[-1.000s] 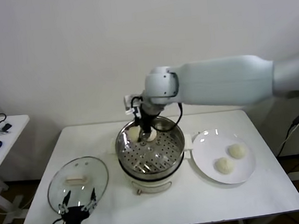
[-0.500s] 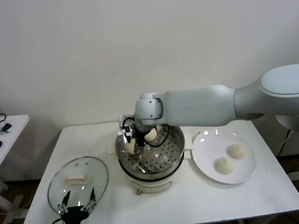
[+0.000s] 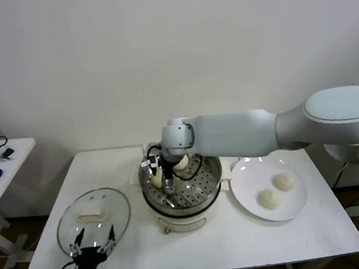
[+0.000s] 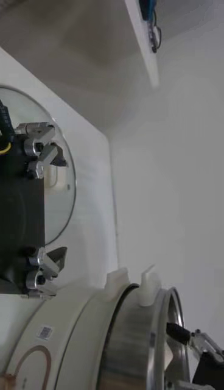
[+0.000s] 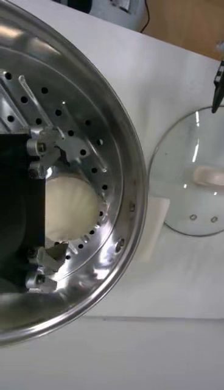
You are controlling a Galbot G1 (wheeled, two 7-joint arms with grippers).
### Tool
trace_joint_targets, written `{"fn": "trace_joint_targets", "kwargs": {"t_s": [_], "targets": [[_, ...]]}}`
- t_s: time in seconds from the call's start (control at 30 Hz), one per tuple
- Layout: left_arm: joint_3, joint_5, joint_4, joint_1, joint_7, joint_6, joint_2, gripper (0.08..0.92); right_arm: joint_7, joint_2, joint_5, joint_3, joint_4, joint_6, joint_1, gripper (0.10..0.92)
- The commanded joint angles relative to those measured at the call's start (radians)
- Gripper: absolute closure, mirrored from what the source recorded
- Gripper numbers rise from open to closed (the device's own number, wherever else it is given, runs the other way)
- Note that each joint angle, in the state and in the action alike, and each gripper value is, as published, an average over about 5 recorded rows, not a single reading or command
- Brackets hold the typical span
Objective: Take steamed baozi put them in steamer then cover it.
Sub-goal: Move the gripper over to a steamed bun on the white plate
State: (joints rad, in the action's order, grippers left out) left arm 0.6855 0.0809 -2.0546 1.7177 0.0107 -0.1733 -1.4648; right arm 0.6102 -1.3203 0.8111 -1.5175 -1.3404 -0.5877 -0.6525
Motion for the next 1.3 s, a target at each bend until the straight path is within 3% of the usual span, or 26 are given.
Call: {"fn": "trace_joint_targets", "kwargs": {"t_s": [0.03,0.17,0.3,0.53,0.8,1.3], "targets": [[0.001,-0.001,-0.018,0.001,-0.002,-0.01,0.001,0.177,0.223,0.242,-0.023,-0.159,-0.118,0.165,-0.305,0.203],[0.0,-0.001,-0.022,-0.002,-0.002,-0.014,0.0,0.177,0.346,0.415,-0.033,-0.287,-0.207,0.24,-0.468,0.202],[0.0,0.002,-0.022,-0.001,-0.002,-0.012,0.0,0.177,0.357,0.576,-0.119,-0.399,-0.29,0.254,-0.504,0.203],[0.012,0.006,-0.034,0.005,-0.002,-0.013,-0.001,0.177,0.295,0.757,-0.289,-0.326,-0.281,0.22,-0.214,0.203],[0.021,0.004,-0.033,0.003,-0.003,-0.019,-0.005,0.177,0.274,0.782,-0.442,-0.014,-0.108,0.196,0.194,0.203],[0.025,-0.002,-0.013,-0.005,-0.002,-0.021,-0.018,0.177,0.247,0.674,-0.521,0.2,0.063,0.192,0.455,0.203]]}}
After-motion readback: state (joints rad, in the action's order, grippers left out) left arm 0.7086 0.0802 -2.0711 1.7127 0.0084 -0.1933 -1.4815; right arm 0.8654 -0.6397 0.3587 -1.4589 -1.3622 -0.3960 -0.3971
